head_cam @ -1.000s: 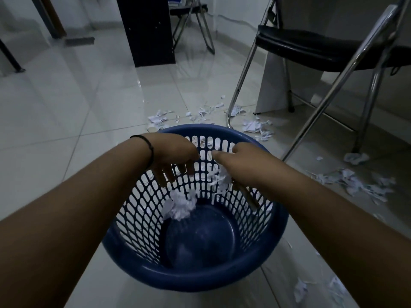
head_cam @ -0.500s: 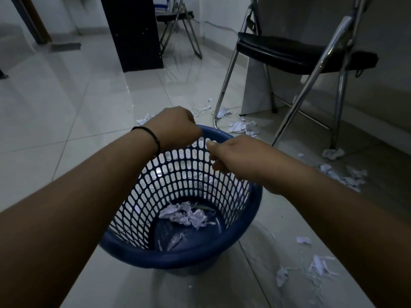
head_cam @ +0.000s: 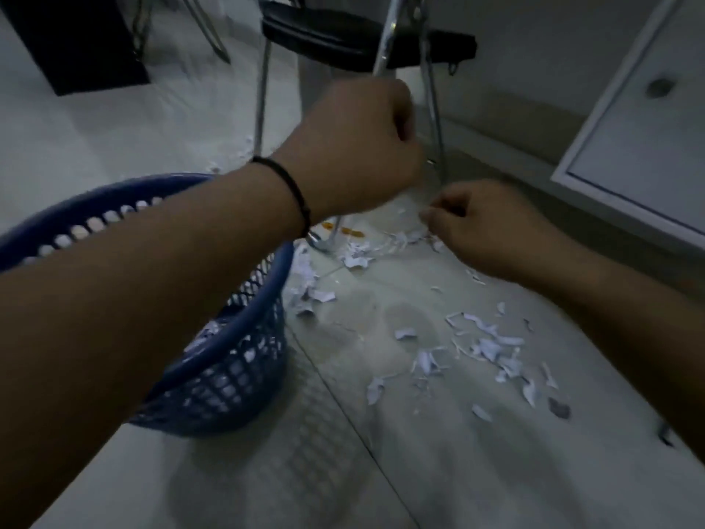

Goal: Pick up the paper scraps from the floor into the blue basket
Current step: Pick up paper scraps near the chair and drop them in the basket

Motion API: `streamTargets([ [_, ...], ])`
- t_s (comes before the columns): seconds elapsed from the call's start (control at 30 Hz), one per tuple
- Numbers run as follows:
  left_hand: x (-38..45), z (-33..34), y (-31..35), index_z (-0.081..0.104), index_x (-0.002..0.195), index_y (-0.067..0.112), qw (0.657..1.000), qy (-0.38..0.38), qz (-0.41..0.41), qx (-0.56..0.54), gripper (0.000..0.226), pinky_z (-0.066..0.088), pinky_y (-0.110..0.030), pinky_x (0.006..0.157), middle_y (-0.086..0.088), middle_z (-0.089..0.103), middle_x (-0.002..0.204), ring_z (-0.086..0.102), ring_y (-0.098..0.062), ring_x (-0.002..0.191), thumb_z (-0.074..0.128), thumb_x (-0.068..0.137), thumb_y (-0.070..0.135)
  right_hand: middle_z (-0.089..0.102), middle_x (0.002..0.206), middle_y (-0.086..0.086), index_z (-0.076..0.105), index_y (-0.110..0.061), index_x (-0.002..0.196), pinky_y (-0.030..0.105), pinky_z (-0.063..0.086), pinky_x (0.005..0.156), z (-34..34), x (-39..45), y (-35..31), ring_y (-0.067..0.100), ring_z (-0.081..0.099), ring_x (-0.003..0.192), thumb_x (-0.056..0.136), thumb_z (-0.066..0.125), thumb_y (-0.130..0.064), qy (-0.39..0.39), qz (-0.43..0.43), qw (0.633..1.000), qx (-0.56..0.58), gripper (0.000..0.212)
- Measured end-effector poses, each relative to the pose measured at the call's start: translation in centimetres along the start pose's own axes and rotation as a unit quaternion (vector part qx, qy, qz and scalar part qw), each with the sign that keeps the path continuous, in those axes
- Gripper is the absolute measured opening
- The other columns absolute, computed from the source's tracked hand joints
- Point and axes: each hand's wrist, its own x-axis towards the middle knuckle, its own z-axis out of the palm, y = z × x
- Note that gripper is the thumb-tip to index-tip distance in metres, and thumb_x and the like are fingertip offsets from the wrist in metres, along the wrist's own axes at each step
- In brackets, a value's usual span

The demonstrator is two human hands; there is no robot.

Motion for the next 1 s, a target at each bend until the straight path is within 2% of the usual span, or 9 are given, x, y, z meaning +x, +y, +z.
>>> streamTargets([
  [0.07, -0.3, 3.4, 2.4, 0.056, 0.078, 0.017, 0.996, -0.076, 0.043, -0.005, 0.013, 0.036, -0.010, 0.052, 0.007, 0.049, 0.064, 0.046, -0.010, 0.060, 0.055, 0.082, 0.029, 0.063, 0.073, 0.001, 0.066, -0.015, 0.084, 0.026, 0.039, 0.056, 0.5, -1.5, 4.0, 0.015, 0.056, 0.066, 0.092, 0.051, -0.035, -0.023, 0.037, 0.999, -0.023, 0.026],
  [0.13, -1.4, 7.1, 3.3, 0.060, 0.086, 0.014, 0.980, -0.195, 0.048, 0.008, 0.016, 0.045, -0.027, 0.061, 0.000, 0.058, 0.075, 0.052, -0.017, 0.071, 0.058, 0.083, 0.029, 0.062, 0.077, 0.003, 0.064, -0.011, 0.084, 0.026, 0.039, 0.058, 1.6, -2.6, 7.6, 0.021, 0.057, 0.072, 0.091, 0.052, -0.035, -0.076, 0.071, 0.993, -0.059, 0.027],
  [0.23, -4.1, 12.5, 1.9, 0.062, 0.100, 0.011, 0.935, -0.351, -0.014, 0.039, 0.025, 0.044, -0.027, 0.074, -0.008, 0.064, 0.099, 0.056, -0.023, 0.090, 0.059, 0.086, 0.032, 0.065, 0.097, 0.003, 0.065, -0.016, 0.094, 0.028, 0.043, 0.072, 3.6, -4.0, 12.4, 0.023, 0.058, 0.091, 0.089, 0.055, -0.038, -0.183, 0.119, 0.969, -0.115, 0.025],
  [0.37, -9.3, 18.1, -2.1, 0.052, 0.121, 0.016, 0.877, -0.461, -0.132, 0.037, 0.044, 0.038, -0.024, 0.083, -0.011, 0.055, 0.123, 0.052, -0.026, 0.111, 0.064, 0.083, 0.034, 0.060, 0.122, 0.010, 0.060, -0.013, 0.111, 0.026, 0.041, 0.086, 8.5, -6.8, 17.4, 0.025, 0.053, 0.112, 0.089, 0.055, -0.036, -0.315, 0.122, 0.928, -0.158, 0.033],
  [0.47, -13.5, 20.7, -4.5, 0.037, 0.136, 0.024, 0.847, -0.502, -0.165, 0.059, 0.076, 0.041, -0.033, 0.097, -0.011, 0.040, 0.134, 0.046, -0.028, 0.121, 0.074, 0.072, 0.041, 0.052, 0.128, 0.013, 0.053, -0.011, 0.122, 0.027, 0.041, 0.088, 11.7, -9.0, 19.8, 0.026, 0.049, 0.117, 0.087, 0.057, -0.037, -0.368, 0.129, 0.908, -0.150, 0.043],
  [0.63, -18.9, 23.0, -6.9, 0.014, 0.146, 0.031, 0.827, -0.531, -0.151, 0.110, 0.114, 0.040, -0.042, 0.102, -0.003, 0.022, 0.145, 0.035, -0.027, 0.128, 0.080, 0.056, 0.053, 0.039, 0.127, 0.013, 0.041, -0.009, 0.127, 0.032, 0.041, 0.092, 14.5, -11.2, 22.5, 0.029, 0.044, 0.117, 0.076, 0.068, -0.049, -0.366, 0.123, 0.912, -0.138, 0.070],
  [0.73, -20.3, 24.1, -7.7, 0.012, 0.144, 0.033, 0.835, -0.521, -0.136, 0.113, 0.118, 0.044, -0.042, 0.097, -0.001, 0.026, 0.140, 0.040, -0.025, 0.122, 0.080, 0.051, 0.057, 0.038, 0.126, 0.010, 0.040, -0.011, 0.125, 0.034, 0.043, 0.091, 15.0, -11.7, 23.2, 0.027, 0.043, 0.116, 0.065, 0.073, -0.056, -0.346, 0.115, 0.923, -0.125, 0.082],
  [0.87, -20.6, 25.6, -7.9, 0.012, 0.144, 0.031, 0.849, -0.499, -0.131, 0.115, 0.119, 0.046, -0.041, 0.092, -0.002, 0.031, 0.134, 0.043, -0.026, 0.118, 0.082, 0.050, 0.054, 0.034, 0.132, 0.009, 0.032, -0.012, 0.134, 0.038, 0.043, 0.095, 16.0, -12.3, 23.9, 0.027, 0.040, 0.120, 0.061, 0.072, -0.063, -0.341, 0.106, 0.923, -0.141, 0.098],
  [1.0, -19.9, 26.8, -8.1, 0.024, 0.140, 0.025, 0.844, -0.508, -0.131, 0.110, 0.105, 0.046, -0.038, 0.091, -0.005, 0.036, 0.130, 0.045, -0.027, 0.115, 0.082, 0.056, 0.048, 0.035, 0.127, 0.008, 0.036, -0.013, 0.129, 0.038, 0.044, 0.091, 16.9, -12.4, 24.1, 0.027, 0.041, 0.116, 0.064, 0.071, -0.059, -0.325, 0.095, 0.928, -0.154, 0.087],
])
